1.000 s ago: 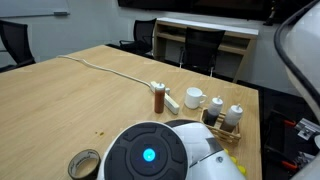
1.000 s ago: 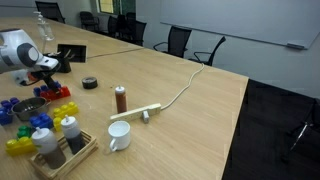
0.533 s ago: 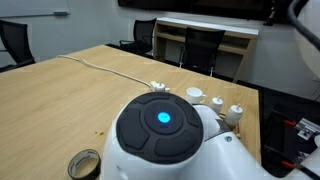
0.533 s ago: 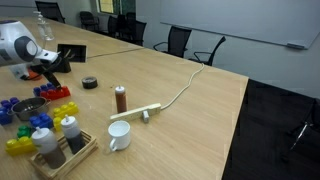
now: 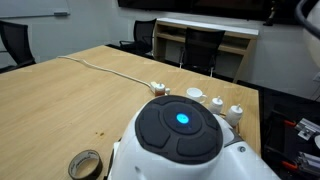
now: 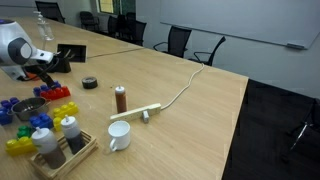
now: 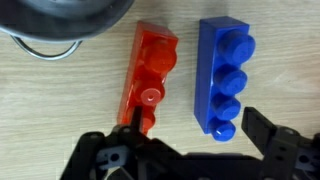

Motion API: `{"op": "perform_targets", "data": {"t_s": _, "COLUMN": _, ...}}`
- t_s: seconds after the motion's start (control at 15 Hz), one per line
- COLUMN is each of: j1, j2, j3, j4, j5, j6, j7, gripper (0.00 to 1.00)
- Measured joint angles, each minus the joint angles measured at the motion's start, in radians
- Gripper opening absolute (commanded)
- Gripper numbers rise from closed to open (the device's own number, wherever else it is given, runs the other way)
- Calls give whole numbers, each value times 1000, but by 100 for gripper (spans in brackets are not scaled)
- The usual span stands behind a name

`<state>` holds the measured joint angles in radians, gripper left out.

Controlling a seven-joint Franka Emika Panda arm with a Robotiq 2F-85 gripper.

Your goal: Align the blue and orange legos together then put the purple legos on top of the blue and orange legos

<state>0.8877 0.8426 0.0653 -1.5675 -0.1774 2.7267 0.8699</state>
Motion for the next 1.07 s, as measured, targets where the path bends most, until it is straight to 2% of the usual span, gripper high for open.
{"op": "perform_targets", "data": {"t_s": 0.2, "j1": 19, "j2": -2, "j3": -4, "j4": 2, "j5": -2, "j6": -40, "j7": -56, "gripper": 100}}
{"op": "perform_targets", "data": {"t_s": 0.53, "j1": 95, "j2": -17, "j3": -45, "j4": 29, "j5": -49, "j6": -187, "j7": -119, "gripper": 100}}
{"op": "perform_targets", "data": {"t_s": 1.07, "j1": 157, "j2": -20, "j3": -117, "j4": 66, "j5": -132, "j6": -278, "j7": -141, "gripper": 100}}
